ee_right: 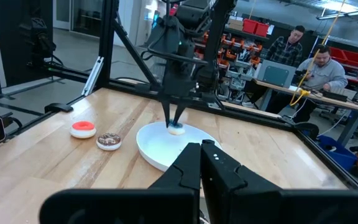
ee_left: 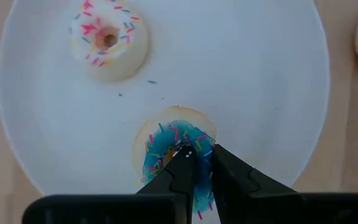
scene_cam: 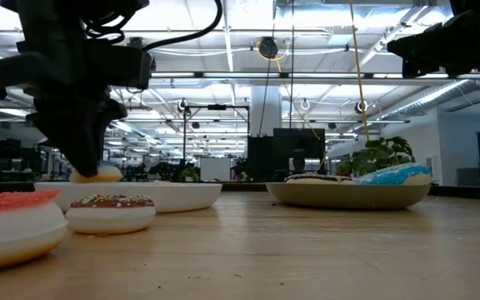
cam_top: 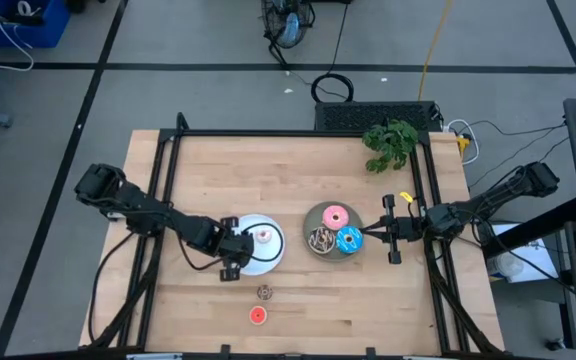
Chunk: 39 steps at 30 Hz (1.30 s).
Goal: Pick & Place donuts
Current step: Put the small blue donut on the white plate
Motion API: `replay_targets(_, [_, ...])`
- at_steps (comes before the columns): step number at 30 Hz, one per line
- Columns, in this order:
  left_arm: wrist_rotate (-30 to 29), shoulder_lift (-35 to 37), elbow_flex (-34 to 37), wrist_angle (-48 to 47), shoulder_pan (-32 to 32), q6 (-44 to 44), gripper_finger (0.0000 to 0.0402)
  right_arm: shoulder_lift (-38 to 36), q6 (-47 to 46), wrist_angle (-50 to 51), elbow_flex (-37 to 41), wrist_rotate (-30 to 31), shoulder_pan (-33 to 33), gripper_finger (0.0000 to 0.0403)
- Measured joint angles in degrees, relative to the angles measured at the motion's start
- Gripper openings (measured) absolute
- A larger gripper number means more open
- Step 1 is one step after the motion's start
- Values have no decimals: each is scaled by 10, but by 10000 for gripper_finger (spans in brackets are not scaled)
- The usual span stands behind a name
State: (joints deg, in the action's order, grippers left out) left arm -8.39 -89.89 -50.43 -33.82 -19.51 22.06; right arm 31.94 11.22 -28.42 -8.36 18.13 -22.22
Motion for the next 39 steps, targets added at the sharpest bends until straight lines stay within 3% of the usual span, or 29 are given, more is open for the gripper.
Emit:
replay_targets(19, [36, -7, 5, 5, -1, 15, 53, 0, 0, 1, 0, 0, 0, 0])
replay_targets(30, [36, -16, 5, 7, 9, 40, 190, 0, -4, 5, 0, 0, 0, 0])
replay_targets(39, [71, -11, -5, 2, 31, 50, 223, 0, 0, 4, 0, 0, 0, 0])
